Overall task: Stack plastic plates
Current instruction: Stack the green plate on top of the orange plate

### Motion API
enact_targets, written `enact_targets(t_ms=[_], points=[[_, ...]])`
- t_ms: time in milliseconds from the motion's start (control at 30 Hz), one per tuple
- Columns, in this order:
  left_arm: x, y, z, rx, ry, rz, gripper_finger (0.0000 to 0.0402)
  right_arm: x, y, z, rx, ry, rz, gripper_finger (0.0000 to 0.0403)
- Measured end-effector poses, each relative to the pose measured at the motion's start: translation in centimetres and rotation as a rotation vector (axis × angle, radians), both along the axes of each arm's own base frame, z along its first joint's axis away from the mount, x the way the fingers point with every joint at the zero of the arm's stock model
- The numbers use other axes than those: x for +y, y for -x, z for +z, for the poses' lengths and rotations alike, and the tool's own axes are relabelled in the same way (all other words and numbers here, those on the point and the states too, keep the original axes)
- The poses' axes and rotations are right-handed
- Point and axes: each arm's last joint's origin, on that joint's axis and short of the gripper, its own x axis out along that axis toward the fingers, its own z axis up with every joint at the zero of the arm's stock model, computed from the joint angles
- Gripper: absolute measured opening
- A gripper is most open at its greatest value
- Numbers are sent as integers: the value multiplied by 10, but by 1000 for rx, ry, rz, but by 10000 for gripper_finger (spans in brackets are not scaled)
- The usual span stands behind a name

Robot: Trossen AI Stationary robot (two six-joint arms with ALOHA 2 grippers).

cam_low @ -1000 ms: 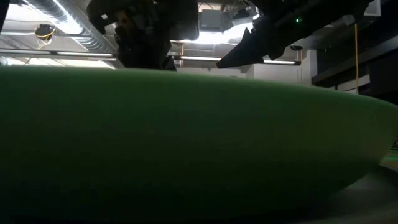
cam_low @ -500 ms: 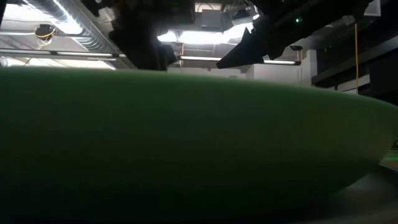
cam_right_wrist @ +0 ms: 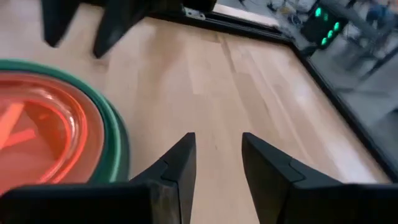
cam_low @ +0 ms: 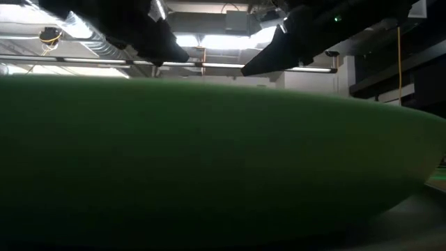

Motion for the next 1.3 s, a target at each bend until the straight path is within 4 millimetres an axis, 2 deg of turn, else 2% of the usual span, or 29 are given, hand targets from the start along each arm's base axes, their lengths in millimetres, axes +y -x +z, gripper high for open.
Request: enact_targets(t_ms=[133,300,500,600,833,967,1100,1300], points=[[4,12,-11,-130,22,11,130,-7,-1,0,-18,-12,-88,130],[7,20,-20,-120,10,35,130,-17,-1,-2,-6,-11,-171,173],[8,22,-23,-109,2,31,130,-14,21,3,206,48,-151,209],[8,22,-24,-103,20,40,130,-11,32,6,300,8,-172,211],[9,22,-25,-94,10,58,130,-3,62,-10,632,-202,-200,211],[10,22,-25,-98,-1,70,130,3,82,-16,792,-306,-317,211],[10,22,-25,-98,-3,73,130,12,98,-17,874,-283,-387,211],[10,22,-25,-97,-2,73,130,21,109,-16,854,-181,-417,207]])
